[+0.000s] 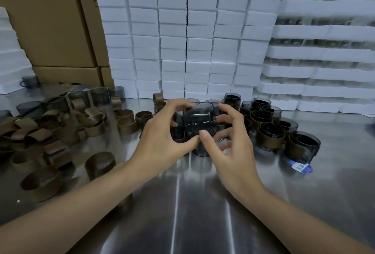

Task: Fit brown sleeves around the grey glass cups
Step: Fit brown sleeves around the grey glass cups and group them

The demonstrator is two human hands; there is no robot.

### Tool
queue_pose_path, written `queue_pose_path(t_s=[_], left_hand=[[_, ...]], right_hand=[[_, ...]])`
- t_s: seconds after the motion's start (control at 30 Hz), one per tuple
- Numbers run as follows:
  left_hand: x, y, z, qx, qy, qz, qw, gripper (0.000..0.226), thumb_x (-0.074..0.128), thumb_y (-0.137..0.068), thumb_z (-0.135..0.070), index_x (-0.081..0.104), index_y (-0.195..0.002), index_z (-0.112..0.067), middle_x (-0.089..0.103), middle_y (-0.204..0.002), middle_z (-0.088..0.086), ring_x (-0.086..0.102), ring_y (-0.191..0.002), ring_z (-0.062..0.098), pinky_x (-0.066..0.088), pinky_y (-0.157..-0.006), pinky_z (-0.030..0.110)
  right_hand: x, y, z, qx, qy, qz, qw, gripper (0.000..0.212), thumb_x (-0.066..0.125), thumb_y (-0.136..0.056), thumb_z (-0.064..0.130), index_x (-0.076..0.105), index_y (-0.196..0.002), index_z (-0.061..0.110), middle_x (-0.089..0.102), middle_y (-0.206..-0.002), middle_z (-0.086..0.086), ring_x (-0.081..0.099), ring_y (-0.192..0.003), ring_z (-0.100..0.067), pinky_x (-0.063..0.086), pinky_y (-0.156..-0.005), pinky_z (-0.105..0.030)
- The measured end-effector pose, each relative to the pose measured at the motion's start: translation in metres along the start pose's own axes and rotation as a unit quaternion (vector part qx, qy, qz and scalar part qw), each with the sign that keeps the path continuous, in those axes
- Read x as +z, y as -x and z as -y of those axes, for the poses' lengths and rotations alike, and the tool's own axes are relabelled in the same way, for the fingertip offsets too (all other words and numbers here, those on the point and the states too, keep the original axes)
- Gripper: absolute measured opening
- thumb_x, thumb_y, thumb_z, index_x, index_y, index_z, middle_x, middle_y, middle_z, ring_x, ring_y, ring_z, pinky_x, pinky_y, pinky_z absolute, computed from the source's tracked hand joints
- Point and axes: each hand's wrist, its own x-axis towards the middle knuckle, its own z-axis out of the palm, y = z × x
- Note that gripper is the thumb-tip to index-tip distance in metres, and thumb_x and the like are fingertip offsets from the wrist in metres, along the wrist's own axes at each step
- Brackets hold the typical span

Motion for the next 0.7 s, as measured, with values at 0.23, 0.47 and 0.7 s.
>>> queue_pose_path(t_s=[0.23,0.47,0.7], left_hand=[[-0.001,-0.003,0.0,0.057,-0.045,-0.033,0.997,0.076,0.097,-0.08,-0.022,0.061,-0.147,-0.026,0.059,-0.132,-0.007,0.06,-0.128,0.009,0.048,-0.101,0.016],[0.0,-0.002,0.001,0.08,-0.034,-0.045,0.995,0.077,0.097,-0.078,-0.029,0.058,-0.144,-0.028,0.064,-0.133,-0.017,0.062,-0.129,0.016,0.056,-0.096,0.032],[-0.003,0.001,-0.003,0.082,-0.041,-0.042,0.995,0.074,0.097,-0.08,-0.025,0.061,-0.146,-0.026,0.063,-0.135,-0.02,0.062,-0.127,0.015,0.049,-0.094,0.02]], right_hand=[[0.0,-0.002,-0.011,0.028,-0.004,0.01,1.0,0.062,0.072,-0.101,0.029,0.044,-0.146,0.061,0.063,-0.123,0.022,0.07,-0.073,-0.018,0.054,-0.065,-0.022],[0.003,-0.003,-0.018,0.016,0.025,0.034,0.999,0.062,0.075,-0.099,0.024,0.049,-0.143,0.059,0.069,-0.118,0.018,0.071,-0.071,-0.017,0.057,-0.066,-0.038],[0.003,-0.001,-0.015,0.027,0.038,0.037,0.998,0.062,0.073,-0.1,0.024,0.046,-0.149,0.051,0.071,-0.117,0.02,0.069,-0.068,-0.016,0.055,-0.066,-0.032]])
